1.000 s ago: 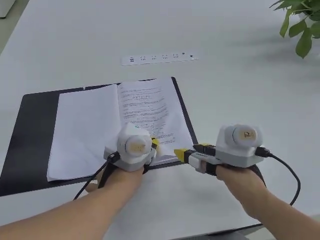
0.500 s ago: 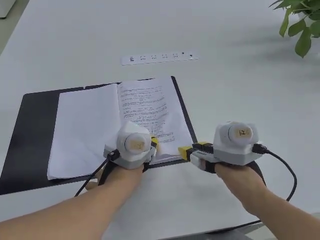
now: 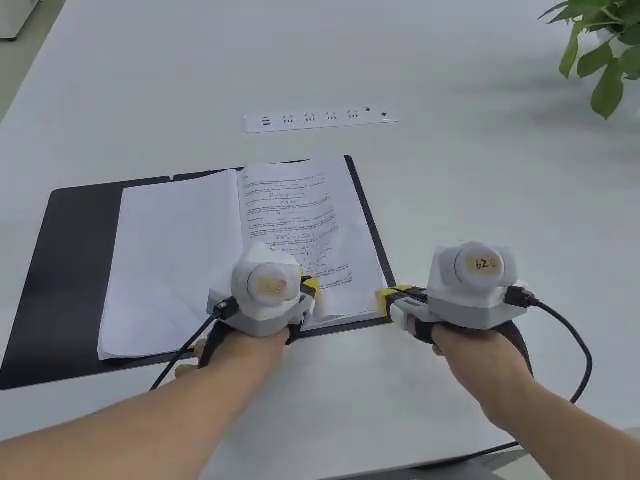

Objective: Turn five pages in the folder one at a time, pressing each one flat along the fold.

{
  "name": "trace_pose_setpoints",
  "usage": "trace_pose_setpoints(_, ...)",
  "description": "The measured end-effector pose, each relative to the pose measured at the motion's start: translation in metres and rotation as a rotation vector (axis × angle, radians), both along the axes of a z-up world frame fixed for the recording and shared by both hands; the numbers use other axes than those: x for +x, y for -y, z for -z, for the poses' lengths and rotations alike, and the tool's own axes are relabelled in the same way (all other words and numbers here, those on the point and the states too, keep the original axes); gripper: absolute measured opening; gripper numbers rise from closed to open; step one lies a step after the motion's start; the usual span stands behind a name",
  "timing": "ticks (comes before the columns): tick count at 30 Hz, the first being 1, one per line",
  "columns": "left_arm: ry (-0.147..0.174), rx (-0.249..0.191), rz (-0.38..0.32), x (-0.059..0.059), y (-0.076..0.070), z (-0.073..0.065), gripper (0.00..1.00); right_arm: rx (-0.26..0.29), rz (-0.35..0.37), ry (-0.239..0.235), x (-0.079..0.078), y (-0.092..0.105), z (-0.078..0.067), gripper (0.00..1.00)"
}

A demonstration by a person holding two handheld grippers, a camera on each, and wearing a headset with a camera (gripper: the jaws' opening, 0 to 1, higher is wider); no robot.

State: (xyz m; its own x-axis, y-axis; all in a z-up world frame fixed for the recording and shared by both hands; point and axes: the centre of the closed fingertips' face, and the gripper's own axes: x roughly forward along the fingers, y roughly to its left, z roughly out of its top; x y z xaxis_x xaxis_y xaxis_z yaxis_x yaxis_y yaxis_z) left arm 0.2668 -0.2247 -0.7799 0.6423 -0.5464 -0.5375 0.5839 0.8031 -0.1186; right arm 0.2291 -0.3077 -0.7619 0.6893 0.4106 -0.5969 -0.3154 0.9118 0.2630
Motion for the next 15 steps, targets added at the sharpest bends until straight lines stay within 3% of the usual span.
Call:
trace_pose_setpoints(7, -0.034, 0.016, 0.02, -0.017, -0.023, -0.007, 0.18, 0.114, -0.017, 0.079, 0.004, -0.024, -0.041, 0.0)
trace_pose_setpoints(12, -0.034, -0.007, -0.003, -0.031, -0.055, -0.021, 0.26, 0.215, -0.04, 0.108, 0.003, -0.052, -0.068, 0.0)
trace_pose_setpoints(15, -0.025, -0.011, -0.018, -0.039, -0.076, -0.029, 0.3, 0.317, -0.058, 0.117, 0.002, -0.078, -0.088, 0.0)
